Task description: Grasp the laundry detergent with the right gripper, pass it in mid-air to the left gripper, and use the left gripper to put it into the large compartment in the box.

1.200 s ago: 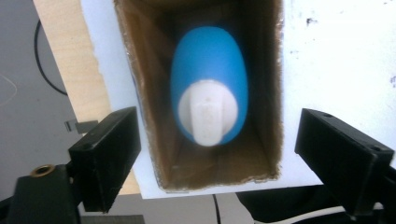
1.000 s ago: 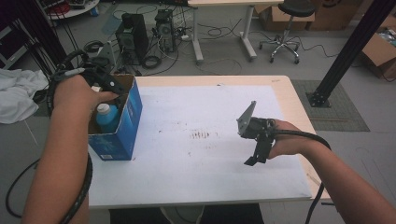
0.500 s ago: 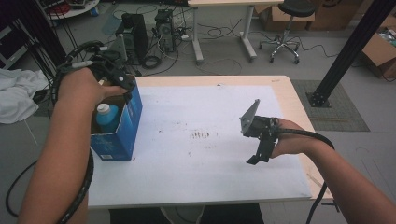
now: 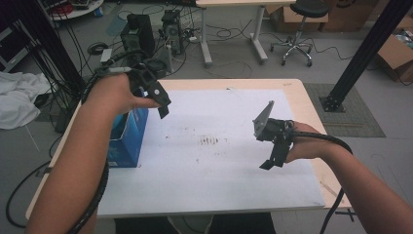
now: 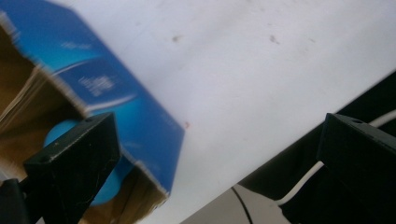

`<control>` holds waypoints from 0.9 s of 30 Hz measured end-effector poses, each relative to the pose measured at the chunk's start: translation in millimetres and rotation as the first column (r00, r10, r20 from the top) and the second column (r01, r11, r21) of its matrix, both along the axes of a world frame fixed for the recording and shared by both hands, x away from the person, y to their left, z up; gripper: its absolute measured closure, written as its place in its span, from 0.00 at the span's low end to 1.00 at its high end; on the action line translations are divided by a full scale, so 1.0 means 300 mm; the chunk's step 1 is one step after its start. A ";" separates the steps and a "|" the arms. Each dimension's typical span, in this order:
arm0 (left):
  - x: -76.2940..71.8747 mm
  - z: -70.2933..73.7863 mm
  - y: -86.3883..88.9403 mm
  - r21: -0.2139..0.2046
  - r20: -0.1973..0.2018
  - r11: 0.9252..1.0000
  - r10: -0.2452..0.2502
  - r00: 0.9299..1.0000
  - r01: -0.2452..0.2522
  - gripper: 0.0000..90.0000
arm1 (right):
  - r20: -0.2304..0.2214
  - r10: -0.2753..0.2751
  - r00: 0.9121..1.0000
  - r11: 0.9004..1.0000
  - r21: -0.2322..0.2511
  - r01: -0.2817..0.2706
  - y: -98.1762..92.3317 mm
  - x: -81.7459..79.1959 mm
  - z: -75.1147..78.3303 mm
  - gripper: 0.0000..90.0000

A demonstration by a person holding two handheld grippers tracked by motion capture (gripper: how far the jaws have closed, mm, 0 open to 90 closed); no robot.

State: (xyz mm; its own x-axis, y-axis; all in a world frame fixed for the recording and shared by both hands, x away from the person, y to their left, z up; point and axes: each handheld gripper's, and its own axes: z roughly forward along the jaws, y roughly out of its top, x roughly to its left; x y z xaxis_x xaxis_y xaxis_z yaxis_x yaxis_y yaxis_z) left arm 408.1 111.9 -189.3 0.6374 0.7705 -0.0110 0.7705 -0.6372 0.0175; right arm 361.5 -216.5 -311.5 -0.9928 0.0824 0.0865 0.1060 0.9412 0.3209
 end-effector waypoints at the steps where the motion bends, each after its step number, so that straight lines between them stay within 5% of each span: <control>1: -0.002 -0.006 -0.013 0.002 -0.001 1.000 -0.014 1.000 0.014 0.00 | 0.003 0.001 1.000 1.000 0.000 -0.001 0.000 0.001 0.001 0.00; 6: -0.007 -0.029 -0.052 0.000 -0.001 0.996 -0.087 0.996 0.087 0.00 | 0.000 -0.003 1.000 1.000 -0.010 0.003 0.002 0.001 0.009 0.00; 8: -0.013 -0.043 -0.070 -0.005 0.000 0.990 -0.142 0.990 0.142 0.00 | 0.001 -0.009 1.000 1.000 -0.014 0.009 0.001 0.001 0.015 0.00; 14: -0.036 -0.065 -0.119 0.022 0.050 0.955 -0.295 0.954 0.295 0.00 | 0.003 -0.015 1.000 1.000 -0.026 0.016 -0.008 0.011 0.023 0.00; 16: -0.045 -0.069 -0.134 0.022 0.050 0.937 -0.349 0.936 0.348 0.00 | 0.002 -0.016 1.000 1.000 -0.026 0.016 -0.007 0.016 0.025 0.00; 21: -0.076 -0.087 -0.175 0.025 0.029 0.863 -0.505 0.863 0.504 0.00 | 0.004 -0.012 1.000 1.000 -0.024 0.012 -0.003 0.030 0.031 0.00; 23: -0.088 -0.094 -0.189 0.023 0.018 0.841 -0.541 0.841 0.540 0.00 | 0.003 -0.011 1.000 1.000 -0.022 0.011 0.000 0.033 0.033 0.00; 24: -0.097 -0.098 -0.199 0.021 0.013 0.825 -0.566 0.824 0.565 0.00 | 0.002 -0.010 1.000 1.000 -0.023 0.010 0.001 0.034 0.033 0.00; 27: -0.116 -0.106 -0.217 0.004 0.001 0.794 -0.608 0.794 0.608 0.00 | -0.002 -0.007 1.000 1.000 -0.029 0.007 0.007 0.036 0.030 0.00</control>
